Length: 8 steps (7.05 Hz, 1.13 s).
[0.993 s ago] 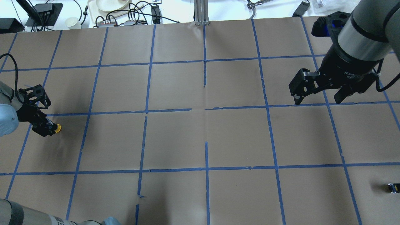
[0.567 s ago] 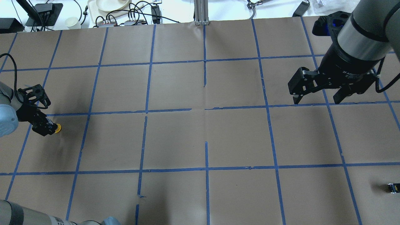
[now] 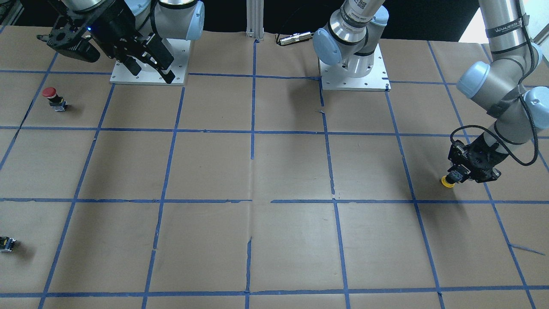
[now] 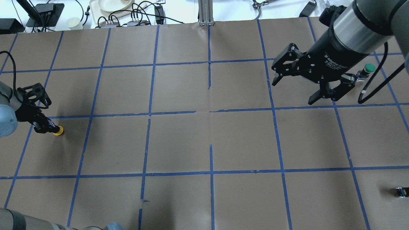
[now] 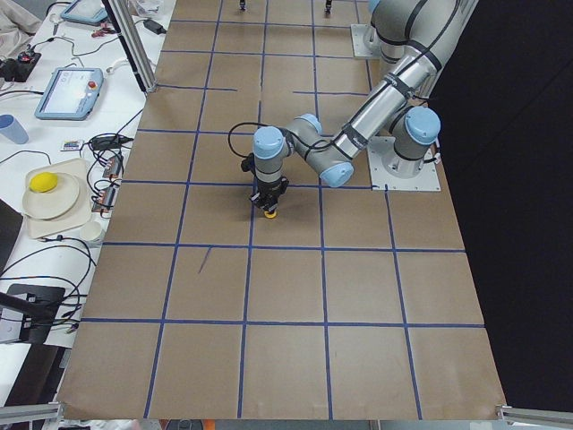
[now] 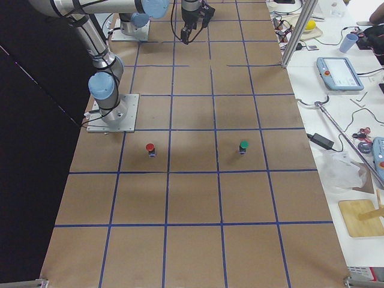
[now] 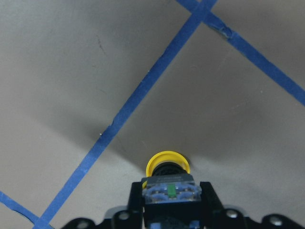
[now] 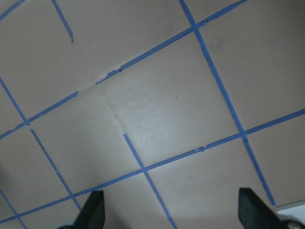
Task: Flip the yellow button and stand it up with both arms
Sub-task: 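Lift the button with the left gripper toward the center while the right gripper approaches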
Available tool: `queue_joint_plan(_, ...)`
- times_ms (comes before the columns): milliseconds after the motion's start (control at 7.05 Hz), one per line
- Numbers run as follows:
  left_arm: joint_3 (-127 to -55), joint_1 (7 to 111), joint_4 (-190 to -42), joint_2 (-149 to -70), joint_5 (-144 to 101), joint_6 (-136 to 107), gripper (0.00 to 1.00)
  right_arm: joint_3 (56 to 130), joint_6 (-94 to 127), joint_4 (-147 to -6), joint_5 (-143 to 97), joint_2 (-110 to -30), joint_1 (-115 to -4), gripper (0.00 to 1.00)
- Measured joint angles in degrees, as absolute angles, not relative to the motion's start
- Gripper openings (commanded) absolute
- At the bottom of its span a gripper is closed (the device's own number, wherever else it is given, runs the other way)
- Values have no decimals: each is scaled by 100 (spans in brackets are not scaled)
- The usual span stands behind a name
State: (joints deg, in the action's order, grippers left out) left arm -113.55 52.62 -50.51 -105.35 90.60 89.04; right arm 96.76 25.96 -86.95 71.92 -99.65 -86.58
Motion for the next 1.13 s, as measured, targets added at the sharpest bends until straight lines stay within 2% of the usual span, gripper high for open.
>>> queue_joint_plan(567, -11309, 5986, -6677, -9636, 8238, 7646, 5, 9649, 4103, -9066, 6076, -9886, -8657, 100)
queue_joint_plan(1134, -11061, 6815, -9035, -9005, 5183, 5288, 5, 9755, 5626, -9903, 4926, -9627, -8663, 100)
